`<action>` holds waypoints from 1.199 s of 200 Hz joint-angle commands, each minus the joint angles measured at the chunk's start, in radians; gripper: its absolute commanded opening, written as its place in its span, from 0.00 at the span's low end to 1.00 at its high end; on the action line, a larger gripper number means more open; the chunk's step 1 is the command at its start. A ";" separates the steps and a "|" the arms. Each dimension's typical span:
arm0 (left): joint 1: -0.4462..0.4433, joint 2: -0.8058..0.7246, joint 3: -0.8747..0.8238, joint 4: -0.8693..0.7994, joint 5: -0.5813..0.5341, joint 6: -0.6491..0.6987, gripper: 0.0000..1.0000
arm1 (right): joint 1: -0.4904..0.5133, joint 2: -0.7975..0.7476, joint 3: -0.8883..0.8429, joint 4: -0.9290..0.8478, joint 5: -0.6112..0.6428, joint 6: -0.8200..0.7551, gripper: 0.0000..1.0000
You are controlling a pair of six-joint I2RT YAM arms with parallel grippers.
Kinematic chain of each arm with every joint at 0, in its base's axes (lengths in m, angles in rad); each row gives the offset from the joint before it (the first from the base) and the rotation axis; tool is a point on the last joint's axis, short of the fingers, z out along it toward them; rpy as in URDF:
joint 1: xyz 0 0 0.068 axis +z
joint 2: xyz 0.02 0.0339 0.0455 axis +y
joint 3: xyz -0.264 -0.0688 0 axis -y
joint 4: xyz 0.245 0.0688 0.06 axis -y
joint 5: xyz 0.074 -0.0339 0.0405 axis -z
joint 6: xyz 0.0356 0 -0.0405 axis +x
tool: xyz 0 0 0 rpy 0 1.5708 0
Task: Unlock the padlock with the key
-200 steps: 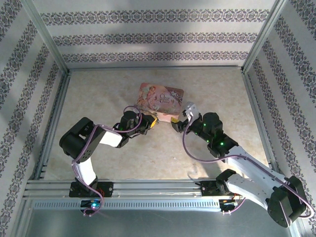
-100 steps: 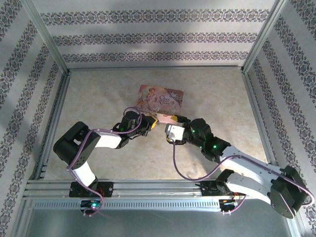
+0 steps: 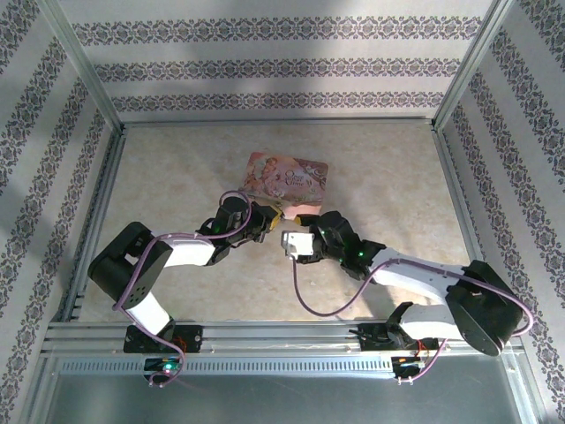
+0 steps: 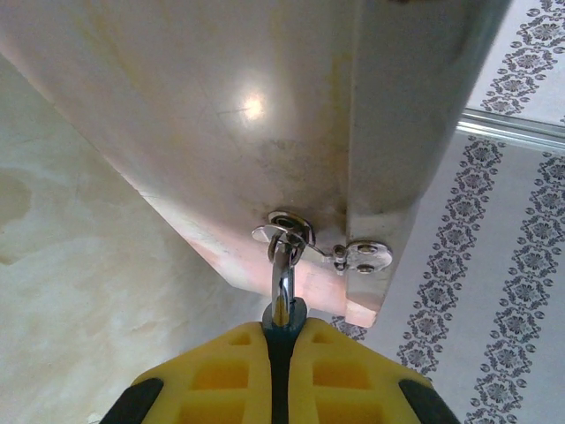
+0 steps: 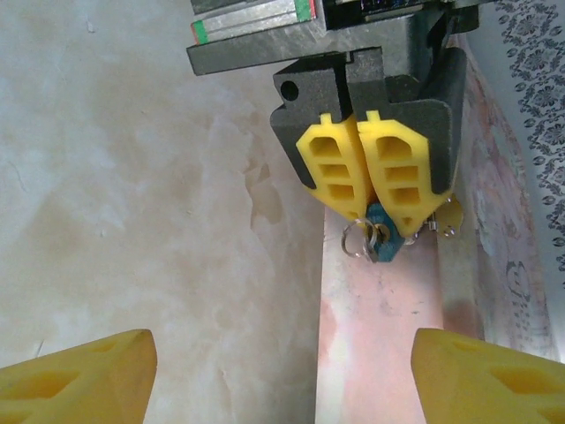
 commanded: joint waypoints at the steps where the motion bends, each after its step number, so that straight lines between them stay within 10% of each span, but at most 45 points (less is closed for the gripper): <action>1: -0.016 -0.036 0.043 0.004 -0.001 -0.016 0.00 | -0.020 0.037 0.043 0.055 -0.049 -0.007 0.73; 240: -0.015 -0.028 0.052 0.009 0.011 -0.039 0.00 | -0.061 0.247 0.143 0.172 -0.074 0.000 0.24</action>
